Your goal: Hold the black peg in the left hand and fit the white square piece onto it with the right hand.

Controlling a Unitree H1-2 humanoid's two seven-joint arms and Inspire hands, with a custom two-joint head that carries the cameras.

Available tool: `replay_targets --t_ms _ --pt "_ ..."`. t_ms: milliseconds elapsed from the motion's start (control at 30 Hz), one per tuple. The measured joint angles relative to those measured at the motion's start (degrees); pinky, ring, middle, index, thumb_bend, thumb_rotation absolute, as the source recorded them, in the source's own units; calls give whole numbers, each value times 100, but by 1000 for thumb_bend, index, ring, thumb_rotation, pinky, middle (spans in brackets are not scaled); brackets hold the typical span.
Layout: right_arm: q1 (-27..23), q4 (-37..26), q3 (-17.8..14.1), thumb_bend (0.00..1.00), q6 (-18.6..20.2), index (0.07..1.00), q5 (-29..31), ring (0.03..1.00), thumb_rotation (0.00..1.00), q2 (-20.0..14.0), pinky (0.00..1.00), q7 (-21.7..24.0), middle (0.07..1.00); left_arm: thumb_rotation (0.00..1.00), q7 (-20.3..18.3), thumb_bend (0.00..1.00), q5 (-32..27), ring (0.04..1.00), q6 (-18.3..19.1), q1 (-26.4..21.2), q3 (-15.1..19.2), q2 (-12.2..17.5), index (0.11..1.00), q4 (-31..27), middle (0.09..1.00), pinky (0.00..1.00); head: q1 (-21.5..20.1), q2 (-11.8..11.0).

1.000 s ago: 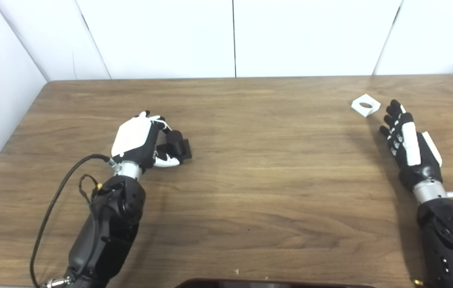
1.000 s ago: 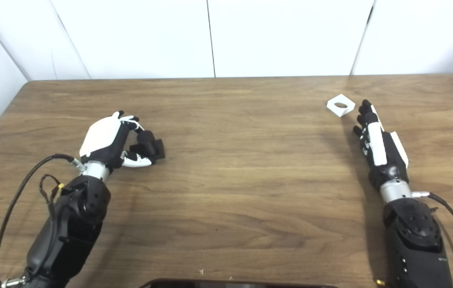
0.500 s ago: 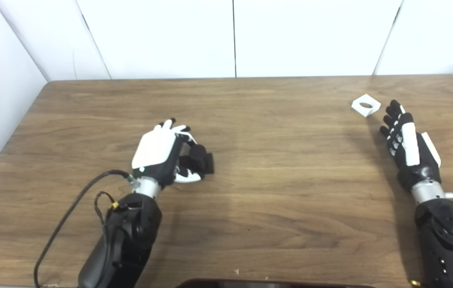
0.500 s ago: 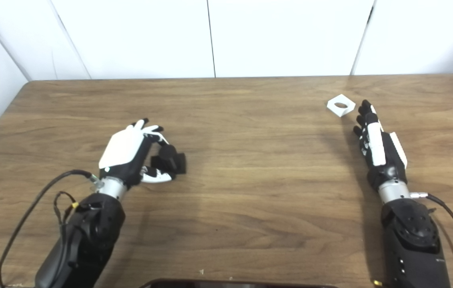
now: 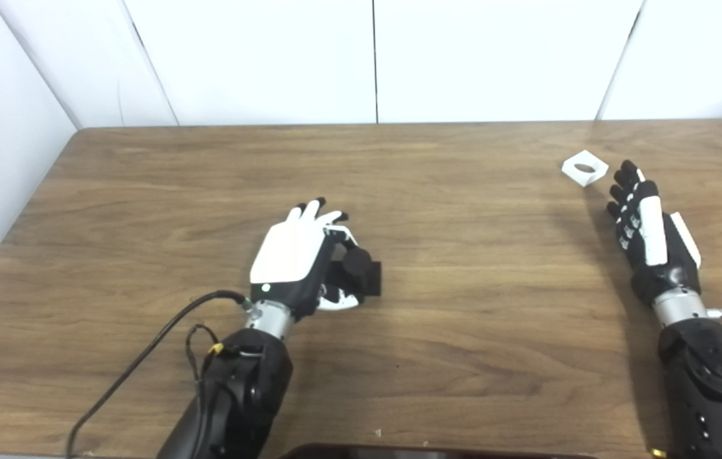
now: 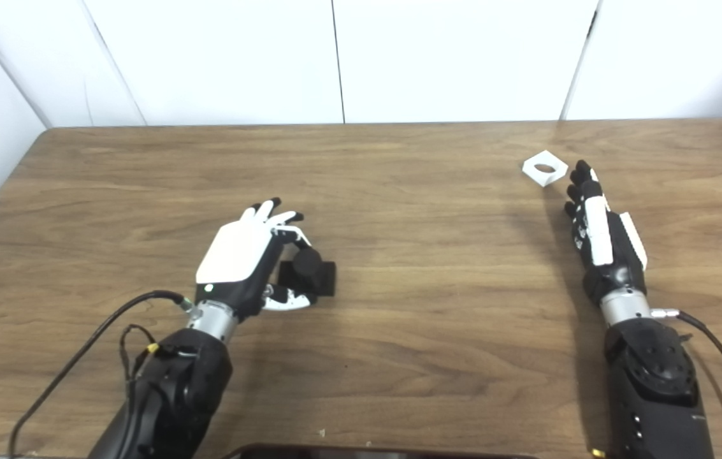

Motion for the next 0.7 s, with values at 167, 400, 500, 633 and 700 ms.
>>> replay_targets --t_ms 167,400,500,633,700 --pt "28 -59 8 654 36 1000 -1 1000 1000 22 1000 -25 1000 68 -106 524 16 1000 -21 90 -145 -218 490 -106 883 1000 -35 0" --pt "129 -193 11 662 143 1000 2 1000 997 47 1000 -33 1000 67 -107 524 71 1000 -187 267 -303 -456 490 -170 888 1000 -88 26" --pt "145 -210 11 662 144 1000 5 1000 1000 48 1000 -34 1000 66 -132 524 91 1000 -190 350 -328 -517 489 -217 887 1000 -115 35" --pt "151 -212 12 664 139 1000 5 1000 1000 47 1000 -34 1000 64 -170 524 98 1000 -213 505 -393 -565 489 -347 892 1000 -141 44" --pt "153 -212 12 670 137 1000 6 1000 999 47 1000 -34 1000 64 -182 524 99 1000 -221 553 -415 -597 489 -369 894 1000 -141 53"
